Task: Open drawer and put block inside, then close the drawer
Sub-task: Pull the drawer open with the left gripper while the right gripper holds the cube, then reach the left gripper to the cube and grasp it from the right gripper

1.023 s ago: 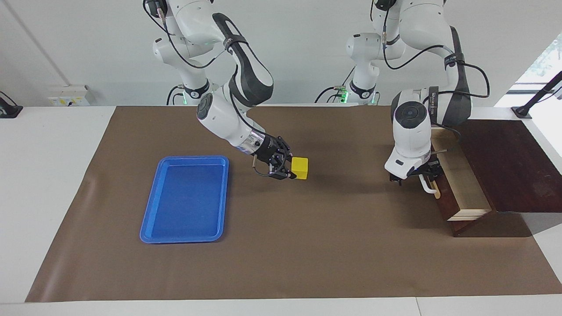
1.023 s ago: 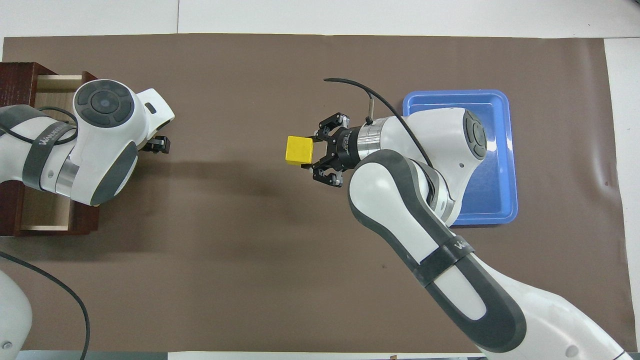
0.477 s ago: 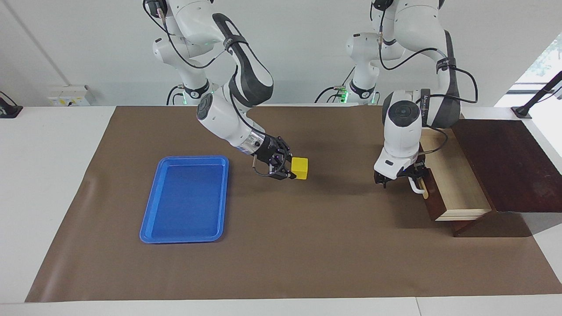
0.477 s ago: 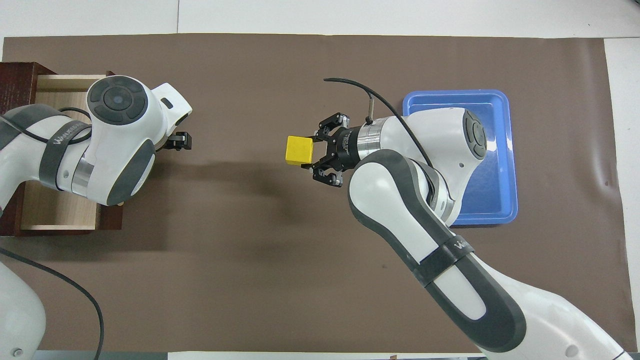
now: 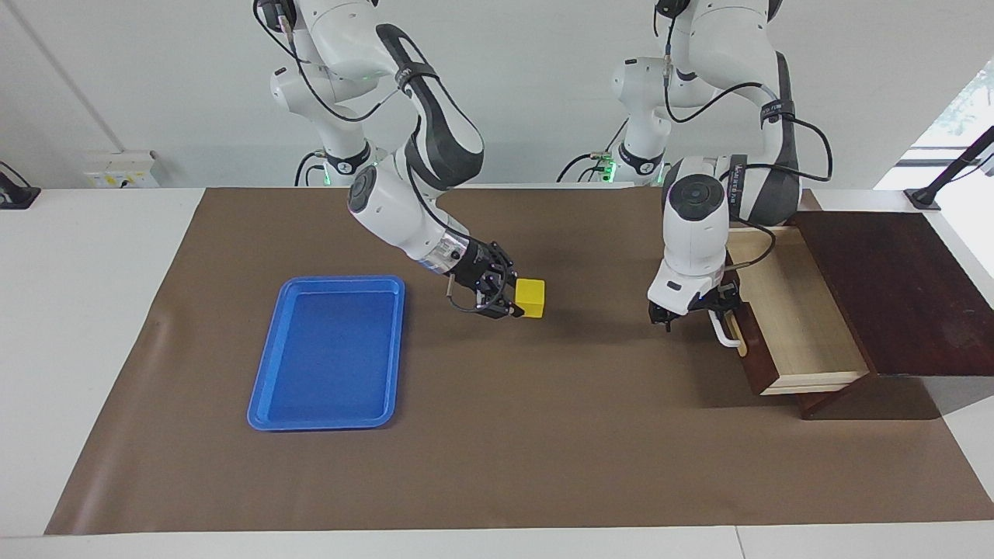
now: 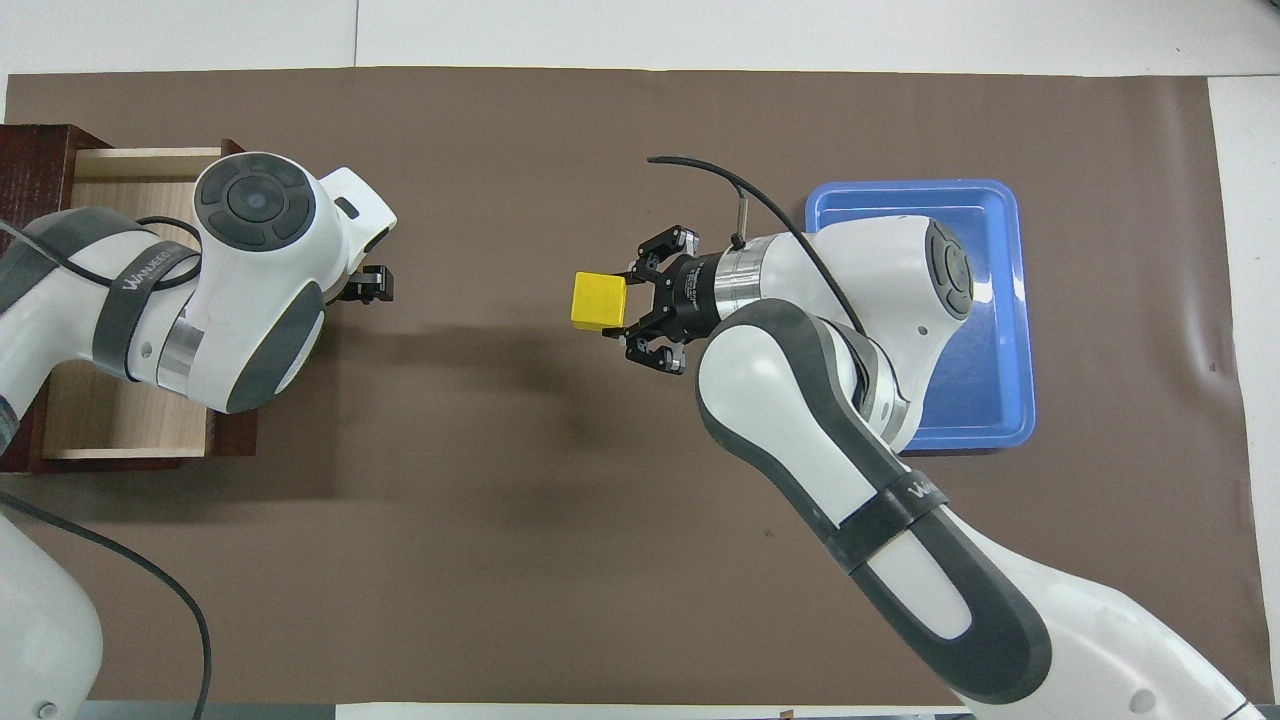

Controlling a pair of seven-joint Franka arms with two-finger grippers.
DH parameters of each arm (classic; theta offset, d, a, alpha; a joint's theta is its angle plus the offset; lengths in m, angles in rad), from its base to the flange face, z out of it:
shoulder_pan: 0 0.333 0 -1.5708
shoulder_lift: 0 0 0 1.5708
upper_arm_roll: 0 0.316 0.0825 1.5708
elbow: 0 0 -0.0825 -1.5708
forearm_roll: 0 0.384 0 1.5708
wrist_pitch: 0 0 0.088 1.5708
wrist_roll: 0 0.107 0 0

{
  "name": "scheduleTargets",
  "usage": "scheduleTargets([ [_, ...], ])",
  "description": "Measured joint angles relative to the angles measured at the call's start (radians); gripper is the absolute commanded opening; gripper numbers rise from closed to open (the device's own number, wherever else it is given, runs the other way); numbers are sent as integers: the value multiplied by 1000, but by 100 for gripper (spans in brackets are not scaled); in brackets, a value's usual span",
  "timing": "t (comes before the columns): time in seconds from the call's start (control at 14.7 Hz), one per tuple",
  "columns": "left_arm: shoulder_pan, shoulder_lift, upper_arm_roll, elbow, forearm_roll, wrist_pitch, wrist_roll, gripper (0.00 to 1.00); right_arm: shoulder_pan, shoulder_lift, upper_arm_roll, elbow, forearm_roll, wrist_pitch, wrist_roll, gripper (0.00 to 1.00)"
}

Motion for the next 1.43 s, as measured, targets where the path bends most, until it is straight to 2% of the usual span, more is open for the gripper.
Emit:
scheduleTargets([
  [0.34, -4, -7, -6, 237, -137, -280, -47, 100, 0, 0, 0, 0, 0, 0, 0, 0],
  [0.55, -12, -7, -6, 329, -203, -353, -375, 100, -1, 1, -1, 0, 0, 0, 0, 0],
  [0.82, -54, 7, -11, 342, -311, -356, -906, 100, -2, 1, -4, 0, 0, 0, 0, 0],
  [1.02, -87, 16, -15, 344, -374, -259, -1260, 100, -2, 2, -4, 0, 0, 0, 0, 0],
  [1.3, -211, 50, -17, 344, -400, -127, -1440, 100, -2, 2, -4, -1, 0, 0, 0, 0],
  [1.43, -292, 77, -16, 344, -386, -110, -1498, 100, -2, 2, -4, -1, 0, 0, 0, 0],
])
